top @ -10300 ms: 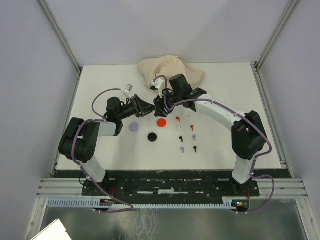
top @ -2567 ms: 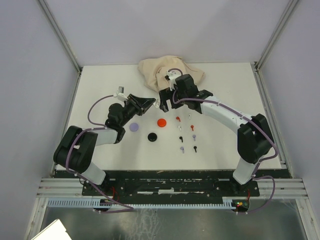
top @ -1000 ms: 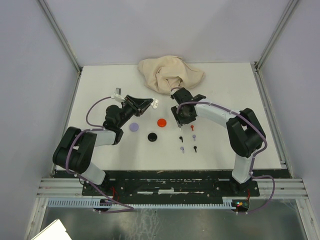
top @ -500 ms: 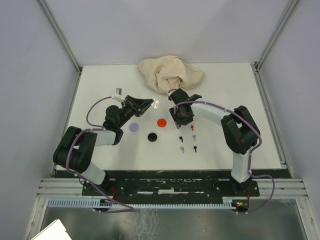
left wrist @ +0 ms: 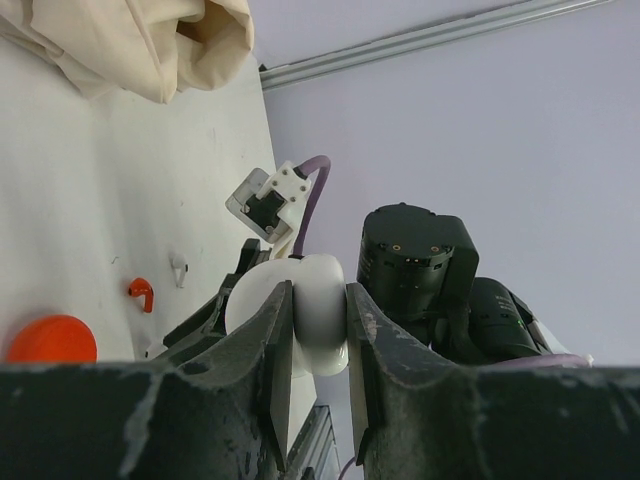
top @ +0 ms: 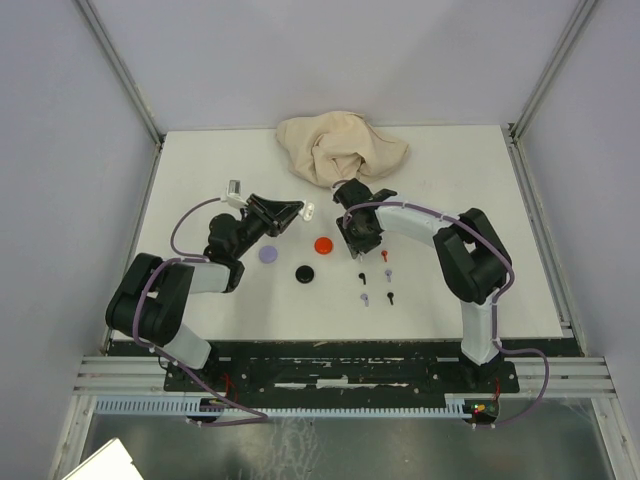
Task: Insert the wireless bluetooth earbuds into the charging case
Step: Pick up the earbud from the center of the board.
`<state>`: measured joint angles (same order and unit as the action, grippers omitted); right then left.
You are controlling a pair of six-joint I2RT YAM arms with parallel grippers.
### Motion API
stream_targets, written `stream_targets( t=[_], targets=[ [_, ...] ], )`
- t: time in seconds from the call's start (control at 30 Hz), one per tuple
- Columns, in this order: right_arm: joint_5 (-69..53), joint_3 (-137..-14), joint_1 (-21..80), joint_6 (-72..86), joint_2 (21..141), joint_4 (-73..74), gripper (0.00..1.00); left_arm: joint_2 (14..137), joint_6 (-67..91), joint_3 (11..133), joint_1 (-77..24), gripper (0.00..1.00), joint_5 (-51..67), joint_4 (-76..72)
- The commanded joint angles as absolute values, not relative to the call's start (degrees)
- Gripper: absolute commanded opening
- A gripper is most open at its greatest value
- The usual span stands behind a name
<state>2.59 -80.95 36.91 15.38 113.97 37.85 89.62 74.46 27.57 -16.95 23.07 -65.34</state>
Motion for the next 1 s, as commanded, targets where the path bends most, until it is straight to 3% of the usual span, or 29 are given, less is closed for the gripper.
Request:
stream_targets(
  t=[0.0,0.73,0.97],
  targets=[
    [2.81,-83.66,37.22,16.17,114.81,37.69,0.44,88.96,77.60,27.11,-16.45,0.03,24.12,-69.95],
    [2.92,-84.36,37.24,16.09,116.87,38.05,0.36,88.86,77.94,26.76,-15.98,0.03,24.53,-70.37],
    [2.98,-84.63,37.18,15.91,117.28,38.20,0.26,88.86,78.00,26.76,-15.82,0.03,24.57,-70.27]
  ],
)
